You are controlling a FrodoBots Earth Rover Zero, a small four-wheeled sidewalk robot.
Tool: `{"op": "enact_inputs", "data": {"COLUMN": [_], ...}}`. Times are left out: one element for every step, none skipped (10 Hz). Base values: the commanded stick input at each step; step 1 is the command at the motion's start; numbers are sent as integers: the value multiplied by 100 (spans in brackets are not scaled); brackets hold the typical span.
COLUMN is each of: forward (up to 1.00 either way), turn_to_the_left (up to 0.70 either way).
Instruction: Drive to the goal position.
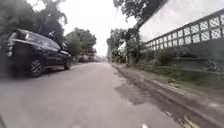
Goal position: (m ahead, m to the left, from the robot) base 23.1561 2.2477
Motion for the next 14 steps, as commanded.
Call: {"op": "enact_inputs", "data": {"forward": [100,100,100,100,100,100,100,100,100,100,100,100,100,100], "turn_to_the_left": [3,3,3,4,4,4,5,9,8,4,4,4,4,4]}}
